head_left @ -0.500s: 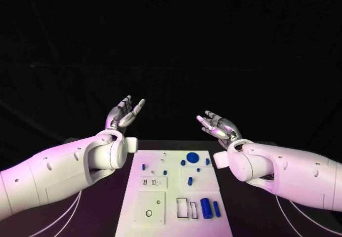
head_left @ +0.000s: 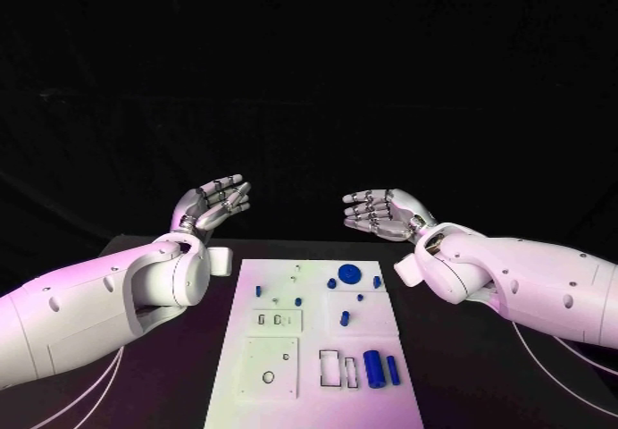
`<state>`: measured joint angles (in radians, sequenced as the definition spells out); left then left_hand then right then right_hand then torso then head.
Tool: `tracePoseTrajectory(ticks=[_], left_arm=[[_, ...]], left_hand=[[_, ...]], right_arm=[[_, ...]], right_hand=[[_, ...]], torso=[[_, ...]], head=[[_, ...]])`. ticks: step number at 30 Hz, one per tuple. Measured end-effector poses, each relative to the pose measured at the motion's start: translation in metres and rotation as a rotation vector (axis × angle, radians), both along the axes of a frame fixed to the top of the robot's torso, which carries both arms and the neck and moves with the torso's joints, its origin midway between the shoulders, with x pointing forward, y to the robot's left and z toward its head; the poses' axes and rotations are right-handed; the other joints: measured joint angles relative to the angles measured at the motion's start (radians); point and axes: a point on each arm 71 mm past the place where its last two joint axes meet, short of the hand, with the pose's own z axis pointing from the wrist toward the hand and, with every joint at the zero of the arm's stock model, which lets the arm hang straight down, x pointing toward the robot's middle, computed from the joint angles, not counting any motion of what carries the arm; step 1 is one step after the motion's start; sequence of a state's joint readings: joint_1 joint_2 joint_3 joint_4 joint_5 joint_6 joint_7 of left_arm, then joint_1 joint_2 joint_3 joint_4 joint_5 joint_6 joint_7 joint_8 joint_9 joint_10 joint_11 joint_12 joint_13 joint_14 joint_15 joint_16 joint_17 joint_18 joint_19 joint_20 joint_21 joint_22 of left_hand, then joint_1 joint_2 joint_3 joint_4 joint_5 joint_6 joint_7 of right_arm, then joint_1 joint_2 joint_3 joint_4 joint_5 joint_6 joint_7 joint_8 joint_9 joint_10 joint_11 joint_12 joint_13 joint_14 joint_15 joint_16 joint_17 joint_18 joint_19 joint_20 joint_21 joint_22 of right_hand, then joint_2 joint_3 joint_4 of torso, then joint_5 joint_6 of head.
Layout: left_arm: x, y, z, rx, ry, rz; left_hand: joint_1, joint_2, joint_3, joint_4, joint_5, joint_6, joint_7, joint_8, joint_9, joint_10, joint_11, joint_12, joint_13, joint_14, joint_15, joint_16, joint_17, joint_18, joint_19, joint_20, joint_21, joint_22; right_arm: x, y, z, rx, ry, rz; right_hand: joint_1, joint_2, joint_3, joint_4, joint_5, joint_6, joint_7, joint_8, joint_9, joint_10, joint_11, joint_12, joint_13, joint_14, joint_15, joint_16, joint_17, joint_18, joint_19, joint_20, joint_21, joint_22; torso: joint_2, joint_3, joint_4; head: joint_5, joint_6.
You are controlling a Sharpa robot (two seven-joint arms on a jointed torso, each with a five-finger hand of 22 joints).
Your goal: Assemble the parts on the task board
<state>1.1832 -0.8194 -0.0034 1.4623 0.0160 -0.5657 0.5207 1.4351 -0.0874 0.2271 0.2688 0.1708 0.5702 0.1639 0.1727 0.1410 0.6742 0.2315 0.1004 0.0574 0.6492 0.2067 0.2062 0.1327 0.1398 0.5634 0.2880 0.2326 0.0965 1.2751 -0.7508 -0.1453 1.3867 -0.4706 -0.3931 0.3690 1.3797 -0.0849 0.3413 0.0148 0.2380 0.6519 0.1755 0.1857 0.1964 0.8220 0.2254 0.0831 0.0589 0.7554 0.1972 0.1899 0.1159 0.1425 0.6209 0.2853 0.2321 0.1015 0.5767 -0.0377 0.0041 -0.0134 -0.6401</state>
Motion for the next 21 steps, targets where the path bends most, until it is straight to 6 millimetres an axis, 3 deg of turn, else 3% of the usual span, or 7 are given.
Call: tracePoseTrajectory(ticks=[1, 3, 5, 8, 9, 13, 21], left_arm=[[-0.003, -0.004, 0.0, -0.005, 0.004, -0.017], [-0.006, -0.007, 0.001, -0.012, 0.004, -0.039], [-0.008, -0.006, 0.005, -0.015, -0.001, -0.053], [-0.011, -0.003, 0.008, -0.015, -0.005, -0.065], [-0.014, -0.003, 0.009, -0.017, -0.005, -0.075], [-0.023, -0.006, 0.013, -0.027, -0.006, -0.113], [-0.036, -0.012, 0.02, -0.04, -0.007, -0.174]], left_hand=[[0.002, -0.002, 0.008, 0.0, 0.0, 0.041, 0.006, 0.013, 0.009, 0.049, -0.005, 0.003, 0.002, 0.048, -0.008, 0.016, 0.01, 0.0, 0.047, -0.002, 0.018, 0.004], [0.009, -0.009, 0.018, -0.001, 0.0, 0.092, 0.014, 0.029, 0.019, 0.11, -0.012, 0.007, 0.003, 0.107, -0.02, 0.037, 0.024, 0.015, 0.105, -0.007, 0.039, 0.008], [0.011, -0.011, 0.031, -0.003, 0.0, 0.133, 0.021, 0.041, 0.025, 0.159, -0.018, 0.01, 0.005, 0.155, -0.029, 0.053, 0.036, 0.015, 0.151, -0.013, 0.056, 0.01], [0.018, -0.018, 0.046, -0.007, 0.0, 0.177, 0.029, 0.053, 0.033, 0.212, -0.024, 0.01, 0.006, 0.205, -0.04, 0.07, 0.05, 0.023, 0.201, -0.018, 0.073, 0.011], [0.018, -0.018, 0.048, -0.007, 0.0, 0.189, 0.031, 0.054, 0.035, 0.226, -0.026, 0.01, 0.006, 0.218, -0.043, 0.075, 0.054, 0.03, 0.214, -0.02, 0.077, 0.012], [0.025, -0.025, 0.063, -0.011, 0.0, 0.22, 0.038, 0.059, 0.039, 0.269, -0.033, 0.01, 0.007, 0.259, -0.052, 0.087, 0.066, 0.031, 0.254, -0.026, 0.089, 0.012], [0.034, -0.034, 0.09, -0.014, 0.0, 0.257, 0.047, 0.065, 0.041, 0.316, -0.042, 0.01, 0.007, 0.313, -0.067, 0.104, 0.087, 0.031, 0.305, -0.038, 0.106, 0.012]], right_arm=[[-0.001, 0.001, -0.001, -0.047, -0.024, 0.019], [-0.003, 0.002, -0.001, -0.11, -0.055, 0.044], [-0.003, 0.004, 0.002, -0.18, -0.092, 0.068], [-0.003, 0.007, 0.008, -0.257, -0.14, 0.091], [-0.003, 0.009, 0.009, -0.293, -0.158, 0.099], [-0.004, 0.013, 0.011, -0.414, -0.211, 0.122], [-0.008, 0.023, 0.011, -0.66, -0.319, 0.161]], right_hand=[[-0.001, -0.009, 0.027, -0.013, 0.006, 0.037, 0.006, 0.004, 0.003, 0.036, -0.005, 0.0, 0.001, 0.036, -0.007, 0.002, 0.002, 0.013, 0.032, -0.002, 0.011, 0.002], [-0.011, -0.024, 0.062, -0.029, 0.012, 0.083, 0.014, 0.008, 0.004, 0.08, -0.013, 0.0, 0.001, 0.083, -0.016, 0.009, 0.003, 0.013, 0.073, -0.006, 0.026, 0.004], [-0.015, -0.038, 0.092, -0.044, 0.012, 0.121, 0.02, 0.012, 0.005, 0.118, -0.02, -0.005, 0.002, 0.127, -0.026, 0.014, 0.005, 0.013, 0.11, -0.012, 0.04, 0.008], [-0.027, -0.05, 0.129, -0.063, 0.012, 0.17, 0.03, 0.015, 0.004, 0.17, -0.033, -0.007, 0.002, 0.192, -0.043, 0.026, 0.011, 0.028, 0.162, -0.026, 0.065, 0.015], [-0.029, -0.052, 0.138, -0.068, 0.012, 0.184, 0.033, 0.015, 0.004, 0.186, -0.037, -0.007, 0.003, 0.213, -0.048, 0.03, 0.013, 0.028, 0.177, -0.03, 0.075, 0.019], [-0.04, -0.071, 0.16, -0.089, 0.012, 0.238, 0.047, 0.023, 0.004, 0.253, -0.058, -0.011, 0.004, 0.307, -0.077, 0.05, 0.03, 0.028, 0.237, -0.058, 0.129, 0.044], [-0.053, -0.098, 0.149, -0.109, 0.006, 0.314, 0.013, 0.031, 0.007, 0.355, -0.106, -0.012, 0.01, 0.517, -0.141, 0.168, 0.13, 0.028, 0.359, -0.127, 0.309, 0.146]], torso=[[0.004, -0.0009, 0.0004], [0.013, -0.0024, 0.0015], [0.02, -0.0043, 0.0034], [0.033, -0.0068, 0.0067], [0.037, -0.0075, 0.0076], [0.052, -0.0112, 0.0114], [0.083, -0.0198, 0.0205]], head=[[0.0, 0.0], [-0.001, 0.0], [-0.003, 0.001], [-0.005, 0.0], [-0.006, -0.001], [-0.01, -0.002], [-0.02, -0.007]])
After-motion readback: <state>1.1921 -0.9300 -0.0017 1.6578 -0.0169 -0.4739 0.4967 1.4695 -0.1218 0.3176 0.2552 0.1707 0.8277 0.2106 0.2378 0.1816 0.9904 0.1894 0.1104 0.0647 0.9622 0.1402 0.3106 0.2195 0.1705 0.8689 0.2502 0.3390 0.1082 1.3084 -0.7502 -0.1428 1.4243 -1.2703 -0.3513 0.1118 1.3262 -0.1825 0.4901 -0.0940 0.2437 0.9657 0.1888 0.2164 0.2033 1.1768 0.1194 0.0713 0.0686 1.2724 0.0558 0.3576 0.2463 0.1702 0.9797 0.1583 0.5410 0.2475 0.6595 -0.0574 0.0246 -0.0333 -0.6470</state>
